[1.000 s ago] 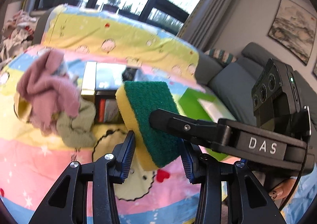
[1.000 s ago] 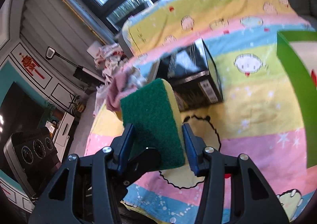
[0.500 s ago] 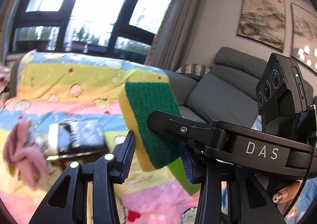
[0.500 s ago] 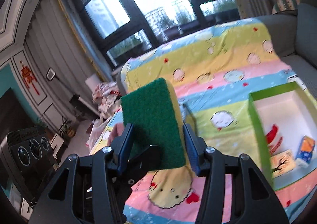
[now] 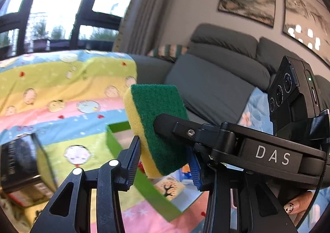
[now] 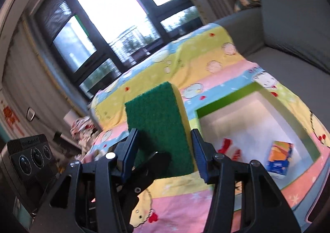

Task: Organize soft objects
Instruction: 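Lift the sponge with the right gripper and carry it over the green box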

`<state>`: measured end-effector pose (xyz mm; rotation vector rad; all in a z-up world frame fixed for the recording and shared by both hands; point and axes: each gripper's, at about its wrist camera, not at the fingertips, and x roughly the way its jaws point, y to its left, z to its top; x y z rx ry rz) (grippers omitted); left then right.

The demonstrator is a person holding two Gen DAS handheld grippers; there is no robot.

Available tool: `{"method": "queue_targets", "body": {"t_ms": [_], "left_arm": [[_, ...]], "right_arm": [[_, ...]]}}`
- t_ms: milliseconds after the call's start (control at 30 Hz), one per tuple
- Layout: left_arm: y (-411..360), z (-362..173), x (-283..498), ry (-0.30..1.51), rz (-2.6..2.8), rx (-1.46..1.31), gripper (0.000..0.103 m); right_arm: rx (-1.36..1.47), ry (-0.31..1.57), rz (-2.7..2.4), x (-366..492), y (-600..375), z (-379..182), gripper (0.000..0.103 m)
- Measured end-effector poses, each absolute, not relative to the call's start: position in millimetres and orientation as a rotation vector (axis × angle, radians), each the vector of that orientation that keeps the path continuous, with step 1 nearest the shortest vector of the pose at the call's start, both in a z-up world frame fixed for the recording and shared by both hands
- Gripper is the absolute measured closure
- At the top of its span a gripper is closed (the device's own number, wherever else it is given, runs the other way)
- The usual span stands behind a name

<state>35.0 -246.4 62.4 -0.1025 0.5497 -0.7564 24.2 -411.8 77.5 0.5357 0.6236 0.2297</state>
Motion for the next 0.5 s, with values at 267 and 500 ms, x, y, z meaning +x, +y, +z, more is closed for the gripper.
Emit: {"method": "queue_targets", "body": {"t_ms": [267,500], "left_arm": [[-290.4,33.6,54.0,0.677,-0.831,-0.067,0.06],[-318.9,11.5,66.3,0.776,-0.871,-0.042,0.06]], "right_arm": [[0.651,0.69,0.112,32.1,-447.2,45.6,0.052],[0.731,0.74,0.026,32.8,-470.1,22.0,0.052]]}}
